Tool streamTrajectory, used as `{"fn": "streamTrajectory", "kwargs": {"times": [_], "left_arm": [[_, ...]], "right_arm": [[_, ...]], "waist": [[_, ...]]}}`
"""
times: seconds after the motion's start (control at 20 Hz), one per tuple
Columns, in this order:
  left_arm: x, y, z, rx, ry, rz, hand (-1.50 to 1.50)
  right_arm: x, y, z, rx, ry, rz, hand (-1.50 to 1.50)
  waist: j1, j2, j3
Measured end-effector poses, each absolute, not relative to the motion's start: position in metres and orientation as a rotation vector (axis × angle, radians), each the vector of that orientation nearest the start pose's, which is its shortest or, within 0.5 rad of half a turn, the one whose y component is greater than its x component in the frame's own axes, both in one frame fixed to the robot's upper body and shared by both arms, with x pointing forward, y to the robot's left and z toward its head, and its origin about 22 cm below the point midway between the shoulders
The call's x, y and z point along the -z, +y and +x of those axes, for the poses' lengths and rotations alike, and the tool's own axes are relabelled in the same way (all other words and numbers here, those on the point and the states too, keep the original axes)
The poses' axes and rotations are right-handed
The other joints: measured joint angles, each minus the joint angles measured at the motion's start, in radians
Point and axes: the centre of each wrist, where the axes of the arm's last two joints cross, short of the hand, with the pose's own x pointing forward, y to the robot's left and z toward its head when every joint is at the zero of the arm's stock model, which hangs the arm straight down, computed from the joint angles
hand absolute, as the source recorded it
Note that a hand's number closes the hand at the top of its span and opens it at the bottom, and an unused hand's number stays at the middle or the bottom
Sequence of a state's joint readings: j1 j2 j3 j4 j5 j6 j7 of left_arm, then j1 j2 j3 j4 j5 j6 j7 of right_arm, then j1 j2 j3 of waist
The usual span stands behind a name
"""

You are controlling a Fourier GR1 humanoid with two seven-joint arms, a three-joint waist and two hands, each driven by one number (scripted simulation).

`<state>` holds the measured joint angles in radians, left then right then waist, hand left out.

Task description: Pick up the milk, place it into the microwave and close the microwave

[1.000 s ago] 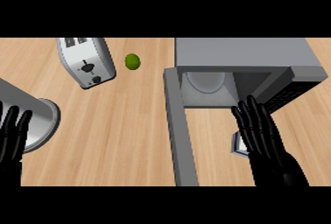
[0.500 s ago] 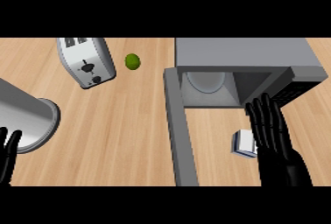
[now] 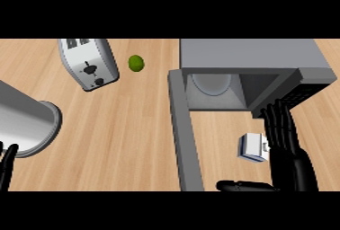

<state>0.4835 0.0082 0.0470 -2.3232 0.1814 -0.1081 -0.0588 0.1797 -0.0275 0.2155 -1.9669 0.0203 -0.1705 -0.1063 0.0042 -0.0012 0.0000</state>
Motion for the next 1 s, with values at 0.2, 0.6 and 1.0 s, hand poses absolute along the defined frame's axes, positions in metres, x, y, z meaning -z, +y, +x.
{"fn": "streamTrajectory", "kwargs": {"times": [0.2,0.6,1.0], "left_arm": [[-0.099,0.266,0.109,-0.11,-1.959,0.034,-1.5],[-0.1,0.267,0.1,-0.107,-1.961,0.037,-1.5],[-0.098,0.27,0.091,-0.103,-1.965,0.029,-1.5]], "right_arm": [[-0.034,-0.217,0.195,0.065,-1.88,-0.054,-1.5],[0.004,-0.246,0.19,0.1,-1.834,-0.129,-1.5],[0.044,-0.269,0.185,0.09,-1.799,-0.14,-1.5]], "waist": [[0.0,0.0,0.0],[0.0,0.0,0.0],[0.001,0.0,0.0]]}}
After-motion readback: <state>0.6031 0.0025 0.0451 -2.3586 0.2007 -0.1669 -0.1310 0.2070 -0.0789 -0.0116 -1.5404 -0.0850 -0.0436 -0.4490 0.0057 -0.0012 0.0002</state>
